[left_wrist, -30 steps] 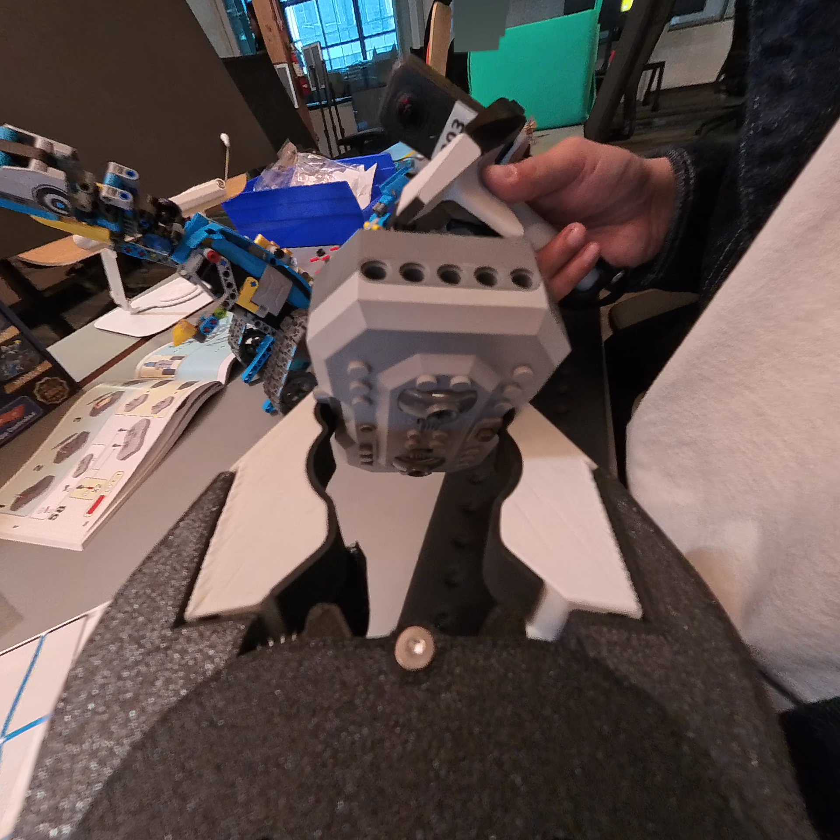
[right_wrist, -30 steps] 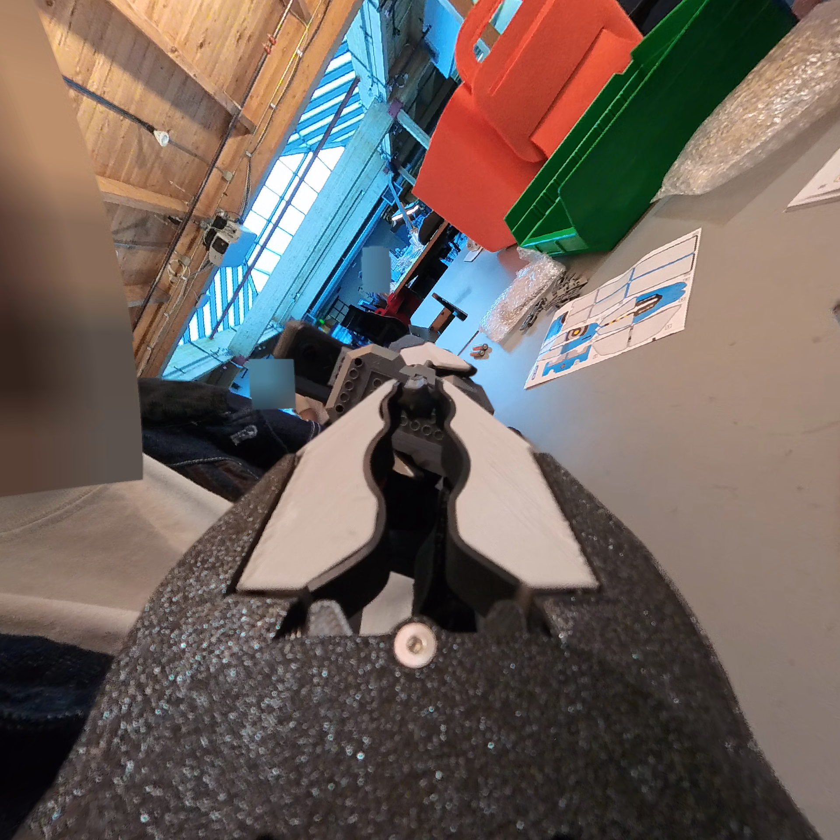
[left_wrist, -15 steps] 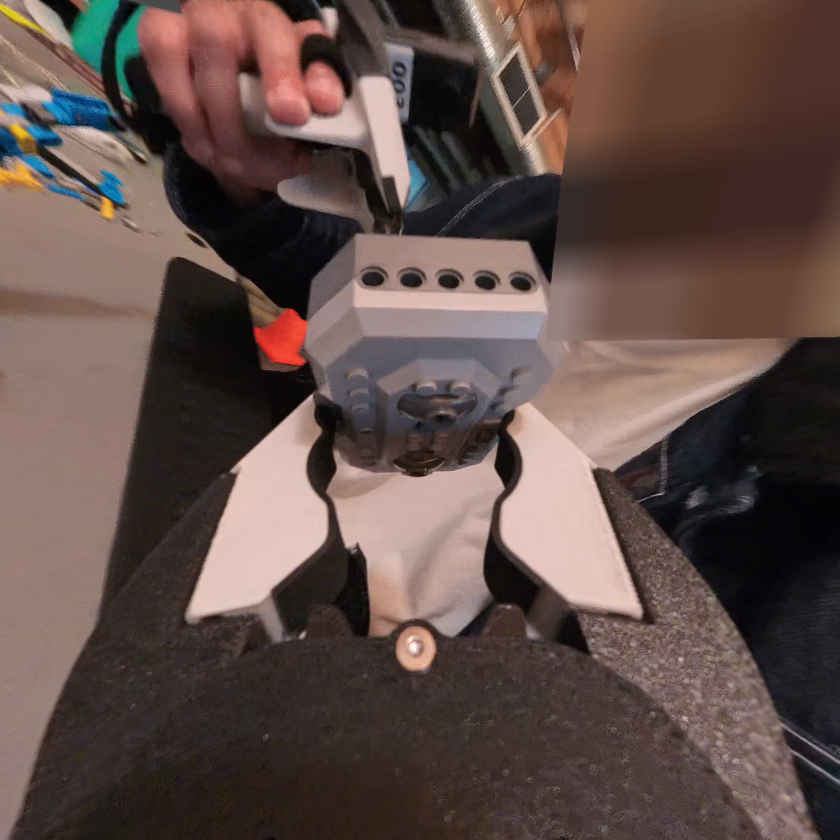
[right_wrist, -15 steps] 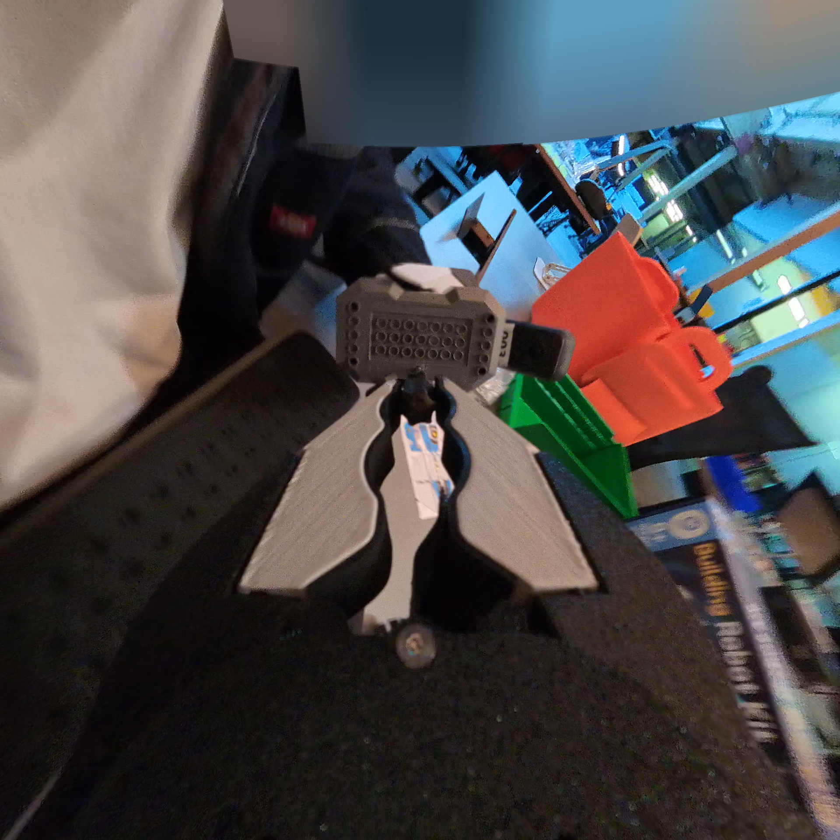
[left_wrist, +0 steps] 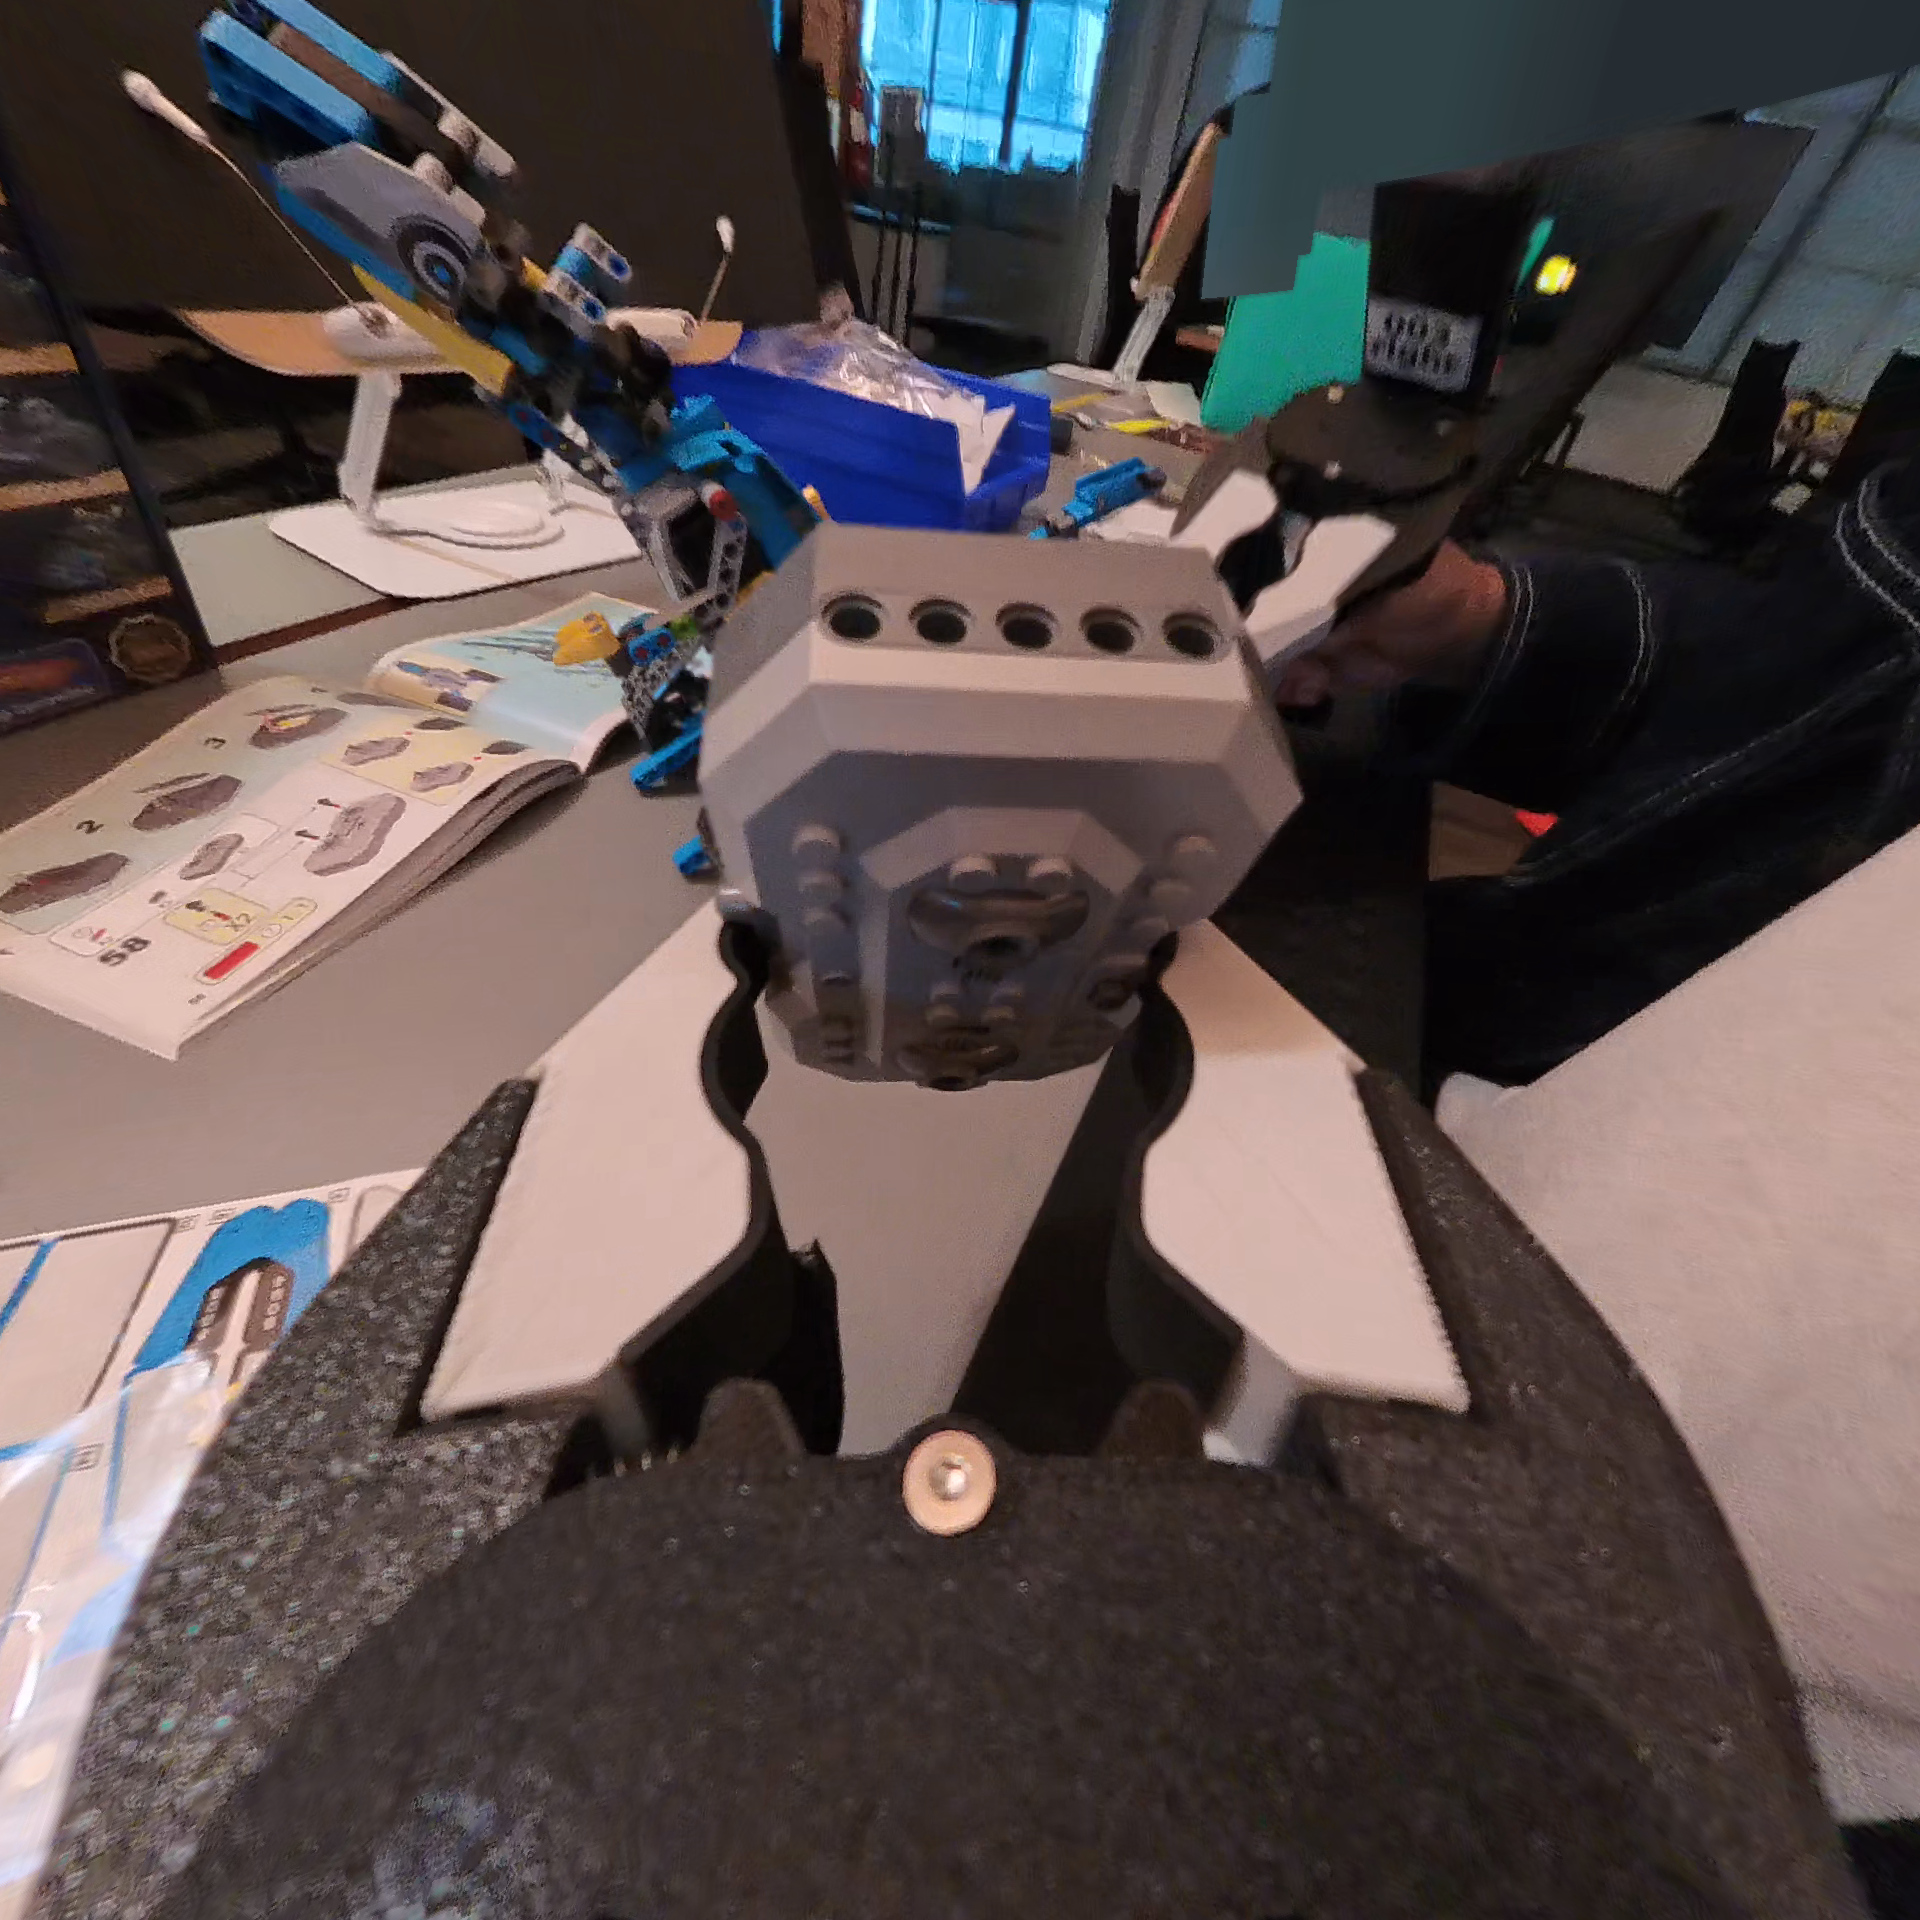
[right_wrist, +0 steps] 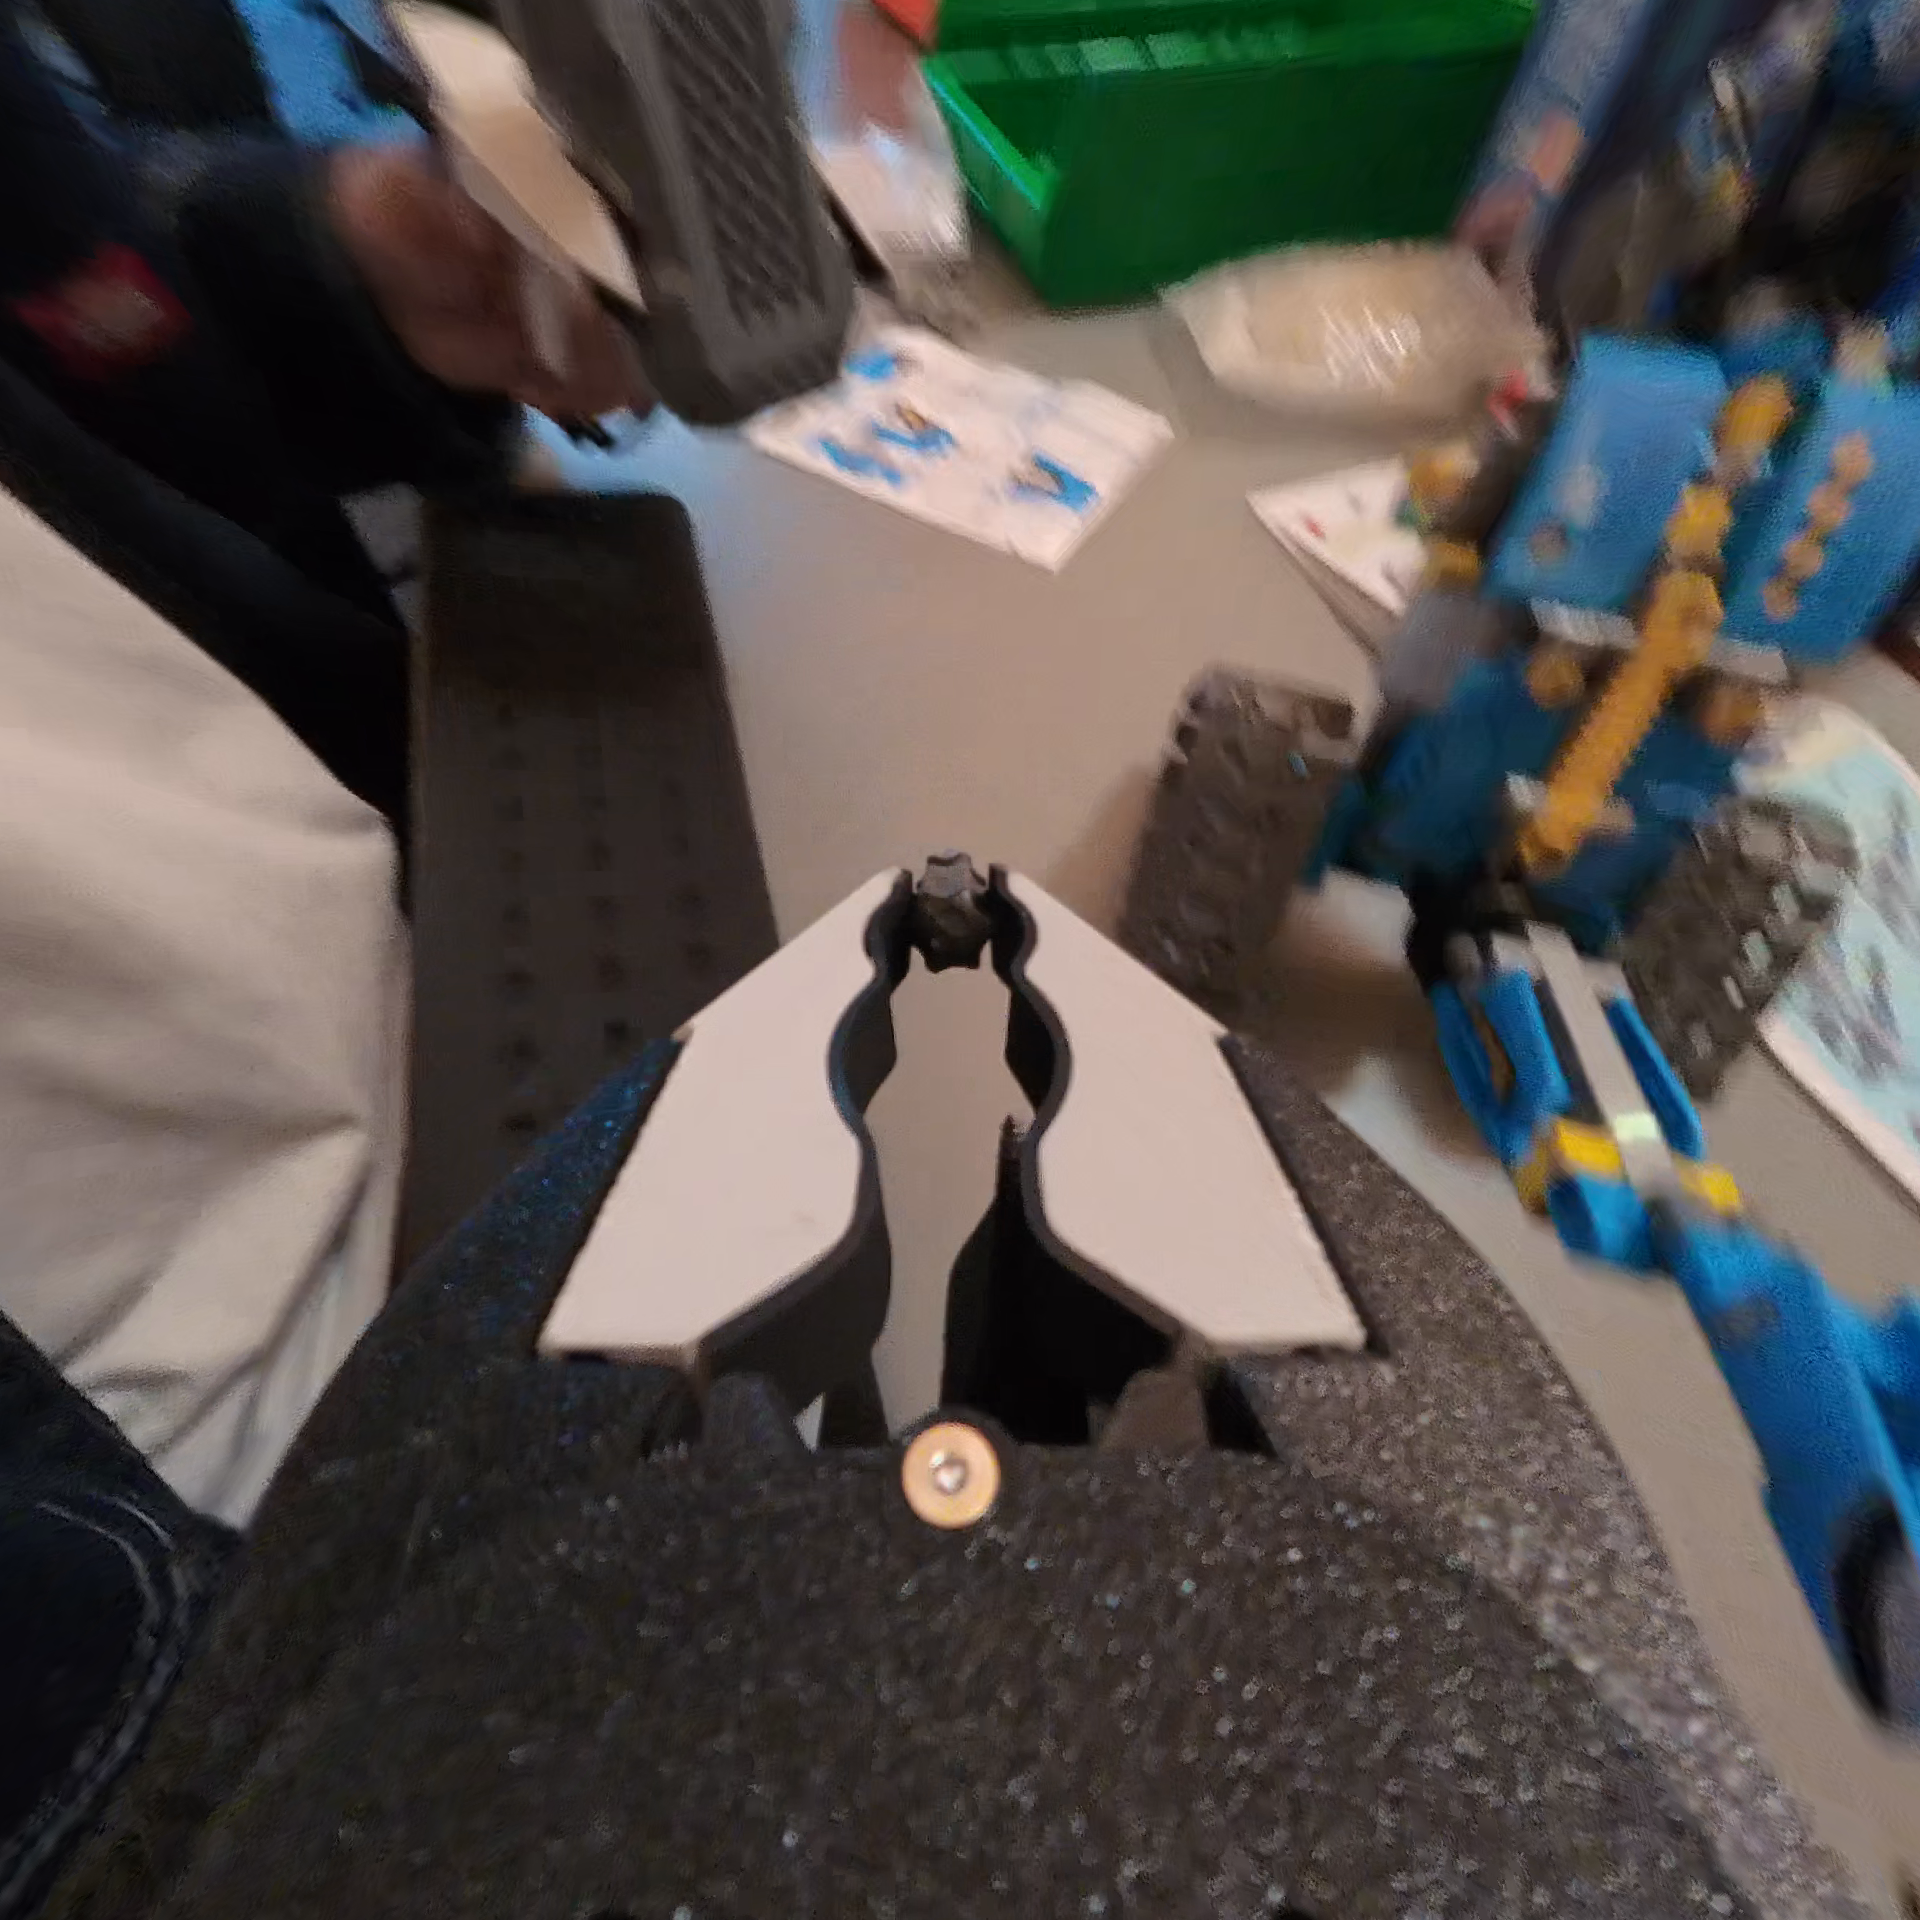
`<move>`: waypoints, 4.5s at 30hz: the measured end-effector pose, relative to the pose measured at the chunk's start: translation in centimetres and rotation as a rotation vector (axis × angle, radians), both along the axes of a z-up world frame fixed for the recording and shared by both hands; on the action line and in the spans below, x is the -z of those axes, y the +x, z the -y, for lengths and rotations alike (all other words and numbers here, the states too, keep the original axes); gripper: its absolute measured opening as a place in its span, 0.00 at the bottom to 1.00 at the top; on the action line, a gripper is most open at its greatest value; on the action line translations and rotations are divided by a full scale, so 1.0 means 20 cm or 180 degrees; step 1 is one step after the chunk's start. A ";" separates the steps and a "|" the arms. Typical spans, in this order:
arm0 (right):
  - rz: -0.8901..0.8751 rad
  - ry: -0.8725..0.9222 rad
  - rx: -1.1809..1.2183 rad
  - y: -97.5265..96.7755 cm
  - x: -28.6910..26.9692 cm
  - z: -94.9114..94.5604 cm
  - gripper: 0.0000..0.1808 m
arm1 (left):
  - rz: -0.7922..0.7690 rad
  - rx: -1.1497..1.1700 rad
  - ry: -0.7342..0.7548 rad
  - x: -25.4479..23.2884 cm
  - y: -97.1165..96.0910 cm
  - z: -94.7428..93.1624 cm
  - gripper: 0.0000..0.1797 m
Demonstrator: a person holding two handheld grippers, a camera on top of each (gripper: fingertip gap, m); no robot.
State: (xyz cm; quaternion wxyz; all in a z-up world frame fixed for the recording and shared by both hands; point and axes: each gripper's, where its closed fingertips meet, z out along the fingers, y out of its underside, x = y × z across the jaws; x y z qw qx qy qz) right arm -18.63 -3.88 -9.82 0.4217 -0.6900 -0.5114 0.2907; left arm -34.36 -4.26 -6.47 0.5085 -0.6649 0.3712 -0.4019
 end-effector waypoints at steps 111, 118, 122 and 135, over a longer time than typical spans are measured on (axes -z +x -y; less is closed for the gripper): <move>-0.0980 -0.0241 -0.1686 -0.55 -0.14 0.26 0.14 | -0.0803 0.0741 0.1129 0.17 0.24 0.23 0.39; -0.0991 -0.0426 -0.1508 -0.57 -0.12 0.22 0.24 | -0.1430 0.0386 0.1726 0.21 0.22 0.16 0.39; -0.1374 -0.1401 -0.1026 -0.57 -0.16 0.13 0.41 | -0.1660 0.0017 0.2182 0.16 0.19 0.10 0.39; -0.1880 -0.1968 -0.0886 -0.65 -0.17 0.16 0.36 | -0.1820 -0.0375 0.2597 0.10 0.17 0.05 0.39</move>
